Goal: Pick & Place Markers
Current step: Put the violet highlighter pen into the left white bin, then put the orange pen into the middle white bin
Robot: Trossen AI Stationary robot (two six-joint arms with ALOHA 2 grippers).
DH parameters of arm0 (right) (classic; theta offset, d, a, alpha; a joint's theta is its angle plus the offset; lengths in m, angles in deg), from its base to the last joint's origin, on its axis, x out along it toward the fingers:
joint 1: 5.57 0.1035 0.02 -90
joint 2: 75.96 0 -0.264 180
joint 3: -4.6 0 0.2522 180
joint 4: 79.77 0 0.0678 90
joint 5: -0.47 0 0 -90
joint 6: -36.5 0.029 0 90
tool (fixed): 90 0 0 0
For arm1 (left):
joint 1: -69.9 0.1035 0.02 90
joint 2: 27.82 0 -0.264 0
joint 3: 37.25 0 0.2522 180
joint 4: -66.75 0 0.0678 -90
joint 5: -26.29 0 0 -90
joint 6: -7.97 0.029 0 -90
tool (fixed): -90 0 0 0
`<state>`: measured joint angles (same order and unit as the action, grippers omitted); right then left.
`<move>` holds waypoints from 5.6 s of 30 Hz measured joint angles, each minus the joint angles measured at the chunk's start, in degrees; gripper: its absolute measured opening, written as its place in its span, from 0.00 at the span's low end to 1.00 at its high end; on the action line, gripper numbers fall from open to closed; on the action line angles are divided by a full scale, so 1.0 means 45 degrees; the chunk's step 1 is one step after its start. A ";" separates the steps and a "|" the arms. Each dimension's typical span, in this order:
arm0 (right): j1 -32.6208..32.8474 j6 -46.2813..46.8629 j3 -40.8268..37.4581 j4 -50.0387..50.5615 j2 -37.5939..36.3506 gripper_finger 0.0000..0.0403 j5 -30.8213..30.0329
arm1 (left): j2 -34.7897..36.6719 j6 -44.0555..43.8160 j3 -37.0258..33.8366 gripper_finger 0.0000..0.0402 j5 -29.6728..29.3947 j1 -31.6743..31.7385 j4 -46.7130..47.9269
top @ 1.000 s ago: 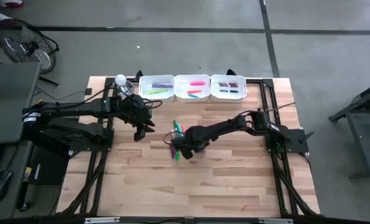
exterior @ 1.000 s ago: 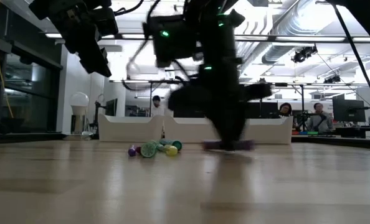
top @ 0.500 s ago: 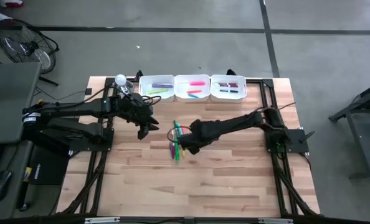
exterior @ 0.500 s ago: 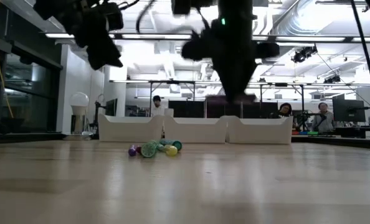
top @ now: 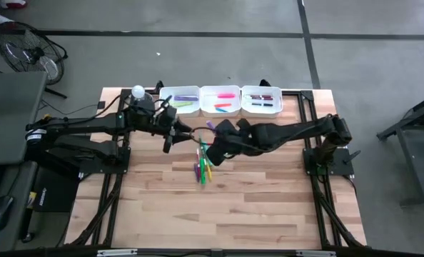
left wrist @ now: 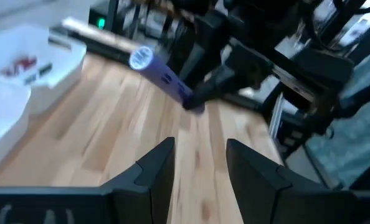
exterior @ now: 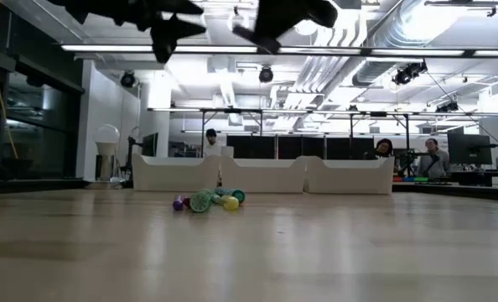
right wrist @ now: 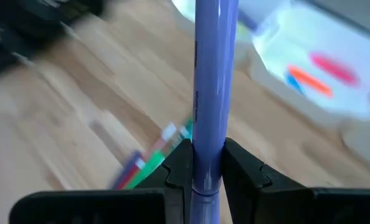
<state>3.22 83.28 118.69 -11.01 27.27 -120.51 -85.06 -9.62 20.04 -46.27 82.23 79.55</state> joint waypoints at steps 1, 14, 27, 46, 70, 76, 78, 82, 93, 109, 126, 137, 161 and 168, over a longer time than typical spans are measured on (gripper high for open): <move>0.0000 -0.0602 0.0000 -0.0484 -0.0120 0.14 -0.0050 | 0.0000 -0.0115 0.0000 0.36 -0.0052 0.0000 -0.0356; -0.0249 -0.4824 0.0019 -0.4601 -0.0333 0.14 0.0576 | 0.0005 -0.0732 0.0000 0.36 -0.0252 0.0005 -0.3464; -0.0772 -0.5513 0.0019 -0.5052 -0.0324 0.15 0.1669 | -0.0514 -0.0879 0.0005 0.22 -0.0294 0.0005 -0.3573; -0.0786 -0.5543 0.0010 -0.4384 -0.1240 0.32 0.2250 | -0.0690 -0.0769 0.0005 0.15 -0.1203 0.0005 -0.3538; -0.1721 -0.4079 0.0019 0.1976 -0.4608 0.47 -0.2628 | -0.1151 -0.5212 0.0004 0.15 -0.7452 0.3784 -0.1440; -0.2959 -0.4465 0.0019 0.2012 -0.4608 0.47 -0.2612 | -0.2550 -0.7764 0.0000 0.15 -0.6556 0.5571 -0.1411; -0.3390 -0.4688 0.0019 0.2008 -0.4608 0.47 -0.2607 | -0.3103 -0.8894 0.0000 0.15 -0.6325 0.5859 -0.1469; -0.4173 -0.4751 0.0019 0.2010 -0.4608 0.47 -0.2265 | -0.4113 -1.1397 -0.0005 0.15 -0.6324 0.6151 -0.1420; -0.5435 -0.5706 0.0019 0.2017 -0.4603 0.46 -0.1453 | -0.5022 -1.6591 0.0000 0.15 -0.7150 0.6173 -0.1832; -0.5790 -0.8555 0.0019 0.2023 -0.4603 0.46 -0.1227 | -0.5017 -2.1806 0.0005 0.15 -1.0156 0.4944 0.1646; -0.5960 -0.9549 0.0019 0.2017 -0.4603 0.46 -0.0645 | -0.5985 -2.2845 0.0000 0.19 -0.9639 0.4578 0.1282; -0.5960 -0.9515 0.0019 0.2153 -0.4603 0.46 -0.0611 | -0.5999 -2.2274 0.0000 0.26 -0.9601 0.4585 0.1083; -0.6501 -0.9877 0.0015 0.3214 -0.4778 0.46 0.0025 | -0.5712 -1.4345 0.0015 0.36 -0.5955 0.4585 -0.3761; -0.7088 -0.9872 0.0015 0.3261 -0.4884 0.46 0.1443 | -0.5712 -1.3190 0.0015 0.36 -0.4952 0.4017 -0.3752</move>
<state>-28.67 38.86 118.76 3.66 5.29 -114.02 -110.76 -68.98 20.11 -68.56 100.31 62.66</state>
